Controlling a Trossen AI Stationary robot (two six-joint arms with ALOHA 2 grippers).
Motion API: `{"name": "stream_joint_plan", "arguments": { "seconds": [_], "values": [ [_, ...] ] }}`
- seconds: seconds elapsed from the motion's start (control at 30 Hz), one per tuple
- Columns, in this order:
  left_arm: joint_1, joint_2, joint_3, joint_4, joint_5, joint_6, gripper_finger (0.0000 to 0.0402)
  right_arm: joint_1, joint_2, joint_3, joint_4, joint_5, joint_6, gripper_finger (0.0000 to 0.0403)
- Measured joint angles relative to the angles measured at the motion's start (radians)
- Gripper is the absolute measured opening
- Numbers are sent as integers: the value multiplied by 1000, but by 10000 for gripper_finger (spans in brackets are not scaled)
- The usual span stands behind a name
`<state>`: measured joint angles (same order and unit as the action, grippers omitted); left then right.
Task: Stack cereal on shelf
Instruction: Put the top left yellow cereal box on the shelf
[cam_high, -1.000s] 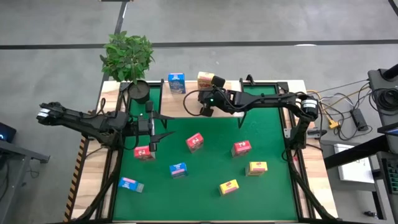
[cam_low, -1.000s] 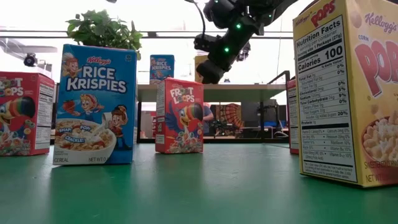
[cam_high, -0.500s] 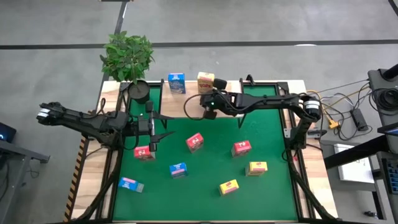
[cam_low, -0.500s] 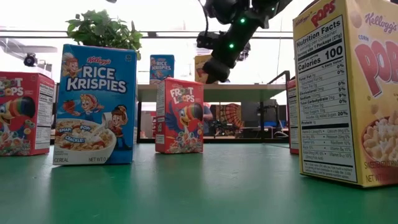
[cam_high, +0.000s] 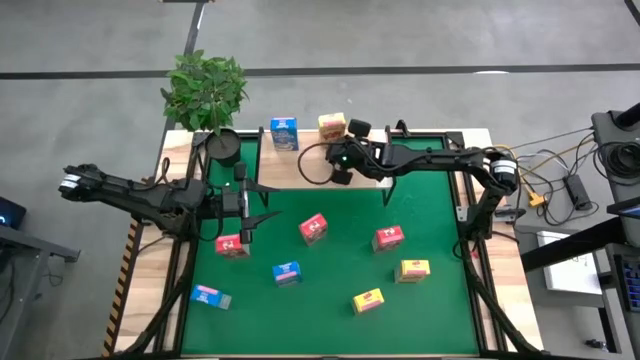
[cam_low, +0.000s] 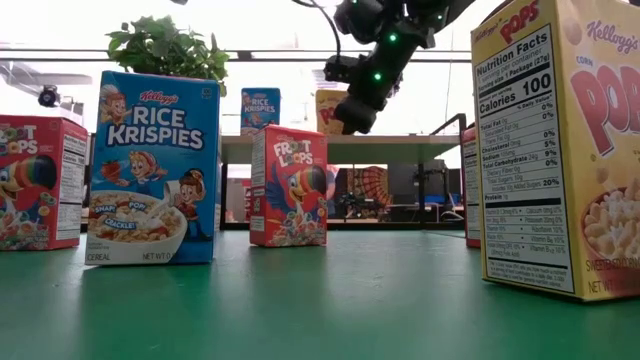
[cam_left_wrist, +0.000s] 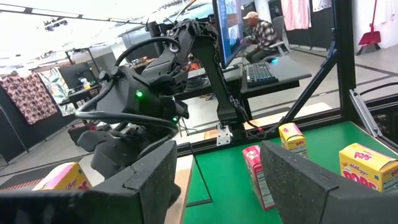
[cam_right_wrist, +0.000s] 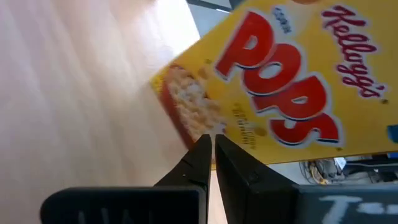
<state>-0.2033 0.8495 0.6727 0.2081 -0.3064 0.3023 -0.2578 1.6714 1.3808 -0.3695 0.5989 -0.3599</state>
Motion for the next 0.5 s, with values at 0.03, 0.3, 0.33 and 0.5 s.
{"name": "stream_joint_plan", "arguments": {
  "seconds": [0.03, 0.3, 0.33, 0.5],
  "values": [
    [0, 0, 0, 0, 0, 0, 215, 2, 0, 0, -11, -3, 2, 13],
    [0, 0, 0, -2, 0, 0, 215, 11, -17, 2, -205, -1, 107, 13],
    [0, 0, 0, -2, 0, 0, 215, 11, -22, 2, -227, 1, 110, 13],
    [0, 0, 0, -5, 0, 3, 215, -2, -81, -2, -218, -10, 117, 13]
  ]
}}
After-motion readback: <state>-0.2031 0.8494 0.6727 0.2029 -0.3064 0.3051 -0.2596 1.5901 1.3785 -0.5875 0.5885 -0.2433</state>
